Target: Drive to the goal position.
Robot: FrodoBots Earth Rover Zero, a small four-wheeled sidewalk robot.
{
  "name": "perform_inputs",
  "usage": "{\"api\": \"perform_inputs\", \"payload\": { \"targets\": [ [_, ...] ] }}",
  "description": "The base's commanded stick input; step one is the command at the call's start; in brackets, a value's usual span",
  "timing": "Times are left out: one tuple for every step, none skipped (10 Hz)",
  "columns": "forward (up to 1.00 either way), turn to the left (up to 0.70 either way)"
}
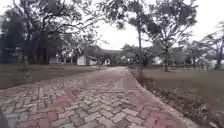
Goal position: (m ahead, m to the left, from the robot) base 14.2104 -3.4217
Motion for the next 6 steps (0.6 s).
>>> {"api": "perform_inputs", "payload": {
  "targets": [
    [0.7, 0.0],
    [0.7, 0.0],
    [0.7, 0.0],
    [0.7, 0.0],
    [0.7, 0.0],
    [0.7, 0.0]
  ]
}}
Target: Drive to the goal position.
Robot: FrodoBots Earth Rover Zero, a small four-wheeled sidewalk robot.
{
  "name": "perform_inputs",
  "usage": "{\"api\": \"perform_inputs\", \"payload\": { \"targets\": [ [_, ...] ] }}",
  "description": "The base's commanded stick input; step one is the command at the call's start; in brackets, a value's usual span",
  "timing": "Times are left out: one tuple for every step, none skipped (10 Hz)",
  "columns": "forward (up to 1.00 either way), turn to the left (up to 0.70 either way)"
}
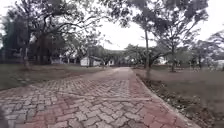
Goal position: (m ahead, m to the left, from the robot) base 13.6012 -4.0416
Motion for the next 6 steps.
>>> {"api": "perform_inputs", "payload": {
  "targets": [
    [0.7, 0.0],
    [0.7, -0.02],
    [0.7, -0.02],
    [0.7, -0.02],
    [0.7, -0.02],
    [0.7, -0.02]
  ]
}}
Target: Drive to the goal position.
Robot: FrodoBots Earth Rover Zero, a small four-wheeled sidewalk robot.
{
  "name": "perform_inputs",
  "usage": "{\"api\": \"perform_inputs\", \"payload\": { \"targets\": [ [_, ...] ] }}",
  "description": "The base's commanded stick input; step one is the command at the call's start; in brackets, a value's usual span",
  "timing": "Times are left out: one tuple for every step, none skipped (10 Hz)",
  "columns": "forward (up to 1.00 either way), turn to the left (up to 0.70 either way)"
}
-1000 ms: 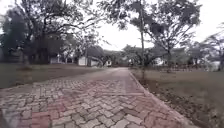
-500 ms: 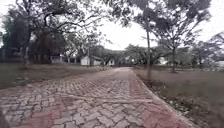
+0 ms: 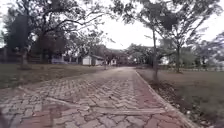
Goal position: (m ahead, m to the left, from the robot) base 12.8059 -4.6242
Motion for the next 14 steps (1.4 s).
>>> {"api": "perform_inputs", "payload": {
  "targets": [
    [0.7, -0.03],
    [0.7, -0.03],
    [0.7, -0.03],
    [0.7, -0.03],
    [0.7, -0.03],
    [0.7, -0.02],
    [0.7, -0.02],
    [0.7, -0.02],
    [0.7, -0.02],
    [0.7, -0.02],
    [0.7, -0.02],
    [0.7, -0.02],
    [0.7, -0.02],
    [0.7, -0.02]
  ]
}}
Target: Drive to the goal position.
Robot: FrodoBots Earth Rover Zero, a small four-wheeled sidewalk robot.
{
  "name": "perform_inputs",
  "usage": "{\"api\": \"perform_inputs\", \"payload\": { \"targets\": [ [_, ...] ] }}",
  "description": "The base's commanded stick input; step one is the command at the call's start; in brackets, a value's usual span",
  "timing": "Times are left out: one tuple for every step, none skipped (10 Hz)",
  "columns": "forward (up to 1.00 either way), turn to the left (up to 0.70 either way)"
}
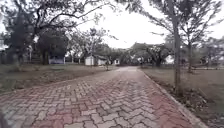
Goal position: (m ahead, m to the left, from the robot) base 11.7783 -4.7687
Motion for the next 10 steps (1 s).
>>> {"api": "perform_inputs", "payload": {
  "targets": [
    [0.7, -0.02],
    [0.7, -0.02],
    [0.7, -0.13],
    [0.7, -0.14],
    [0.7, -0.04],
    [0.7, 0.0],
    [0.7, 0.0],
    [0.7, 0.0],
    [0.7, 0.0],
    [0.7, 0.0]
  ]
}}
